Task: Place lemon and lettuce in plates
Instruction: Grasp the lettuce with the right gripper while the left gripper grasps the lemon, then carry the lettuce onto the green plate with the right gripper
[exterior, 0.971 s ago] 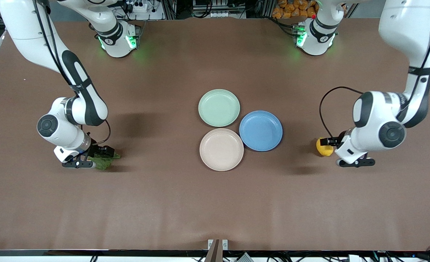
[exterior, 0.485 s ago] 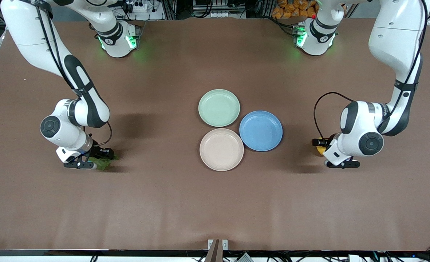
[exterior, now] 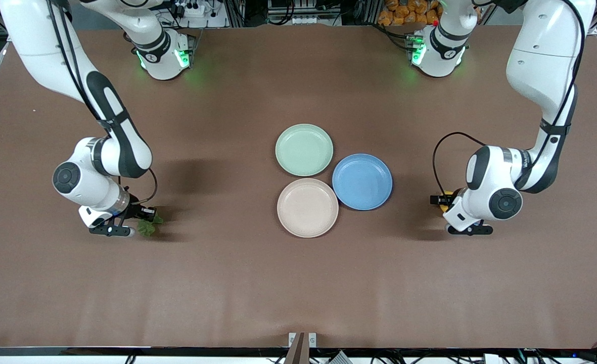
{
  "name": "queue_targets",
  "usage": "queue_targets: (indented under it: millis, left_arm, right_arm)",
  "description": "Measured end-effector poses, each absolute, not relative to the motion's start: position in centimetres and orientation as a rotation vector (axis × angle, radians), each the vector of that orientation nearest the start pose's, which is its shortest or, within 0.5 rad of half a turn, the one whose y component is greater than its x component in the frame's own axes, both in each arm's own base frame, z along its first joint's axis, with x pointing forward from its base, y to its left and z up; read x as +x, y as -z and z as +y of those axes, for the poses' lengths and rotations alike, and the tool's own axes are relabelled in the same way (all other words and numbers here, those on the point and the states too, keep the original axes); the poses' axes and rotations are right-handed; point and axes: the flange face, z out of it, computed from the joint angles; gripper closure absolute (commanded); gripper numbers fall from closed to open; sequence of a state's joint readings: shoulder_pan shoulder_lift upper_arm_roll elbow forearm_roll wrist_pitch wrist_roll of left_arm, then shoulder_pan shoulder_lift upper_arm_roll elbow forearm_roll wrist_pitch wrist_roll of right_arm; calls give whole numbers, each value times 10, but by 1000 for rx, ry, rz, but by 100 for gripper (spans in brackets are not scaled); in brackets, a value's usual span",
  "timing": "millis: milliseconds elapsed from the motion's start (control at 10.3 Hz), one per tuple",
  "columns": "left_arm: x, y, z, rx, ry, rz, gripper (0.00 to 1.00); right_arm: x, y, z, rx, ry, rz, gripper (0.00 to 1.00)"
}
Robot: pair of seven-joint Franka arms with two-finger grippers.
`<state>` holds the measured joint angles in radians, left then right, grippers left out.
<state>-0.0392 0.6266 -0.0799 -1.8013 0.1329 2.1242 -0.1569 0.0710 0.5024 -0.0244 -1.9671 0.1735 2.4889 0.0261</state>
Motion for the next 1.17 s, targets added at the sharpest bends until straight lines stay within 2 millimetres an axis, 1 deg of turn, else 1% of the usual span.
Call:
queue_targets:
  millis: [97, 194, 291, 388, 485, 583, 680, 777, 874, 971, 1068, 1165]
  left_arm:
    - [617, -178, -65, -3013, -432, 67, 100]
    - [619, -180, -65, -3014, -424, 66, 100]
    - [621, -181, -64, -3015, -416, 64, 100]
    - [624, -184, -64, -3017, -405, 63, 100]
    - [627, -188, -65, -3021, -390, 62, 100]
    - [632, -194, -66, -3025, -368, 62, 100]
    - [639, -202, -68, -3031, -337, 55, 100]
    - [646, -212, -72, -3043, -300, 24, 100]
    - [653, -222, -79, -3063, -267, -20, 100]
    - [658, -230, -91, -3091, -246, -63, 100]
    - [660, -236, -107, -3112, -232, -115, 100]
    - [661, -242, -126, -3126, -219, -177, 100]
  right_arm:
    - [618, -244, 40, -3024, -8, 204, 100]
    - [616, -274, 57, -3004, -39, 235, 100]
    - [610, -301, 81, -2987, -63, 272, 100]
    - [601, -322, 113, -2974, -79, 318, 100]
    - [591, -336, 155, -2963, -85, 384, 100]
    - [575, -341, 206, -2954, -96, 459, 100]
    - [555, -345, 261, -2955, -98, 535, 100]
    - [533, -349, 309, -2960, -86, 595, 100]
    - [511, -351, 348, -2959, -78, 643, 100]
    - [489, -351, 381, -2961, -75, 679, 100]
    - [466, -345, 411, -2981, -63, 708, 100]
    - [445, -331, 438, -3008, -26, 761, 100]
